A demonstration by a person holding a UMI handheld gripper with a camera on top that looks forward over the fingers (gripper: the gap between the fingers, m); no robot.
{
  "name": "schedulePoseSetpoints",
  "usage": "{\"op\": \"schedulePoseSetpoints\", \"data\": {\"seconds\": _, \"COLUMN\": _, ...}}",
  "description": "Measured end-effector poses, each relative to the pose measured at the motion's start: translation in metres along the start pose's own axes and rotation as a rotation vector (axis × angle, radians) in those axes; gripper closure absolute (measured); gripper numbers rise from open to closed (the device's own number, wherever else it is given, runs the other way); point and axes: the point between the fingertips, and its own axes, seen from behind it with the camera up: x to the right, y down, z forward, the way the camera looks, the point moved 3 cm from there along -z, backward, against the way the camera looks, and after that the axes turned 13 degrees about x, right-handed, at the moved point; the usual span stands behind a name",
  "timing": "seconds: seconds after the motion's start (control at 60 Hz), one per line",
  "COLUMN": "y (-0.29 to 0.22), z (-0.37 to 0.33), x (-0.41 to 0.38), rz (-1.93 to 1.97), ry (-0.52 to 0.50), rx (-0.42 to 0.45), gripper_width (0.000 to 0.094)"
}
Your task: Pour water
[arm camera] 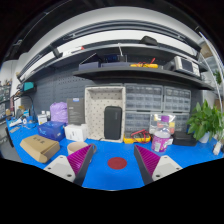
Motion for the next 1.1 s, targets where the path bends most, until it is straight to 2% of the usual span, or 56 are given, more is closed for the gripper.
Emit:
{"op": "schedulePoseSetpoints", "data": {"seconds": 0.15, "y": 0.015, "z": -0.005, "x": 0.038, "rz": 0.017, "ry": 0.095, "rx": 0.015, "gripper_width": 0.009}}
{"op": "schedulePoseSetpoints", "data": {"seconds": 0.267, "y": 0.042, "z": -0.021, "x": 0.097, "rz": 0.023, "ry": 0.169, "rx": 0.031, "gripper_width": 0.0094}}
{"op": "schedulePoseSetpoints", "data": {"seconds": 0.433, "y": 0.053, "z": -0.001, "x": 0.152, "rz": 0.026, "ry": 0.25, "rx": 0.05, "gripper_width": 0.0097}}
{"op": "schedulePoseSetpoints", "data": {"seconds": 0.633, "y": 0.066, "z": 0.055, "x": 0.168, "rz": 0.037, "ry": 0.202, "rx": 0.023, "gripper_width": 0.0101}}
{"op": "schedulePoseSetpoints", "data": {"seconds": 0.733, "y": 0.065, "z": 0.076, "x": 0.173, "rz": 0.01, "ry": 0.211, "rx": 0.031, "gripper_width": 0.0107}}
{"op": "schedulePoseSetpoints", "data": {"seconds": 0.867, "y": 0.057, "z": 0.095, "x": 0.176, "rz": -0.011, "ry": 0.217, "rx": 0.065, "gripper_width": 0.0206}}
{"op": "schedulePoseSetpoints", "data": {"seconds": 0.933, "y": 0.055, "z": 0.098, "x": 0.178, "rz": -0.035, "ry": 0.227, "rx": 0.074, "gripper_width": 0.0416}}
{"op": "schedulePoseSetpoints", "data": {"seconds": 1.1, "y": 0.054, "z": 0.097, "x": 0.17, "rz": -0.079, "ry": 0.212, "rx": 0.089, "gripper_width": 0.0566}}
